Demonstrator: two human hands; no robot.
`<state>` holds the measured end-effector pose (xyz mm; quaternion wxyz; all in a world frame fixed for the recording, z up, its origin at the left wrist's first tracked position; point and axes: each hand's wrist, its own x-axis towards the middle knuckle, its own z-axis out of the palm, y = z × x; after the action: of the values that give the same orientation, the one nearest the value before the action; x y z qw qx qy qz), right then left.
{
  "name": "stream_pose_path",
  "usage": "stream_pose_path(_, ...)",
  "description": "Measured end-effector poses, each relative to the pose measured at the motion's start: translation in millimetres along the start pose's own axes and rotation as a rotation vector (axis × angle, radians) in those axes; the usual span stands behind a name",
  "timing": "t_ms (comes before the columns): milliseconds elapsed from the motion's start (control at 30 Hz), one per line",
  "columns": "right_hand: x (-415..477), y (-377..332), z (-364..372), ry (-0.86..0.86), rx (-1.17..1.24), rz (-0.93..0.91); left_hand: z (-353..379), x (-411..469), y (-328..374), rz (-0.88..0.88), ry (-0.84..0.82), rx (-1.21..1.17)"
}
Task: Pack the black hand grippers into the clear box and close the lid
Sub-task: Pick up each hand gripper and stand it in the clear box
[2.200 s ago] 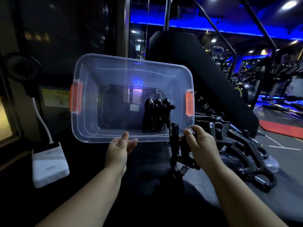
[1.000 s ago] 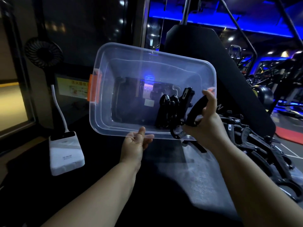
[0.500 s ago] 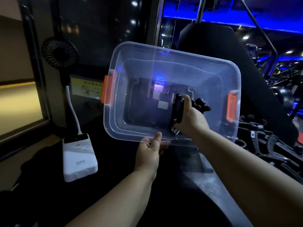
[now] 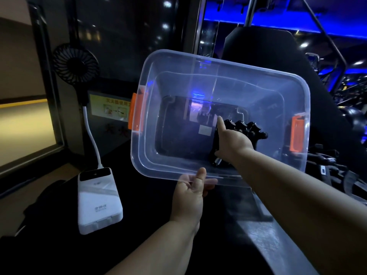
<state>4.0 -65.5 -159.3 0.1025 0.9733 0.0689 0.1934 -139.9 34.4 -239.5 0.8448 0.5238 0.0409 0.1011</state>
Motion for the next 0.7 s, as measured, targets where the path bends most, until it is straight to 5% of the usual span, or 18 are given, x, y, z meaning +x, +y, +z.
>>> stream_pose_path(233,5.6,-0.5,0.4,0.165,-0.257,-0.167,0.6,0.3,0.1,0.006,0.010,-0.002)
stream_pose_path(367,9.5,5.5,10.5,0.071,-0.392,-0.354,0.9,1.5,0.0,0.003,0.007,-0.008)
stream_pose_path(700,16.5,3.8,15.9,-0.017,-0.370,-0.382,0.3,3.1,-3.1,0.003,0.020,-0.015)
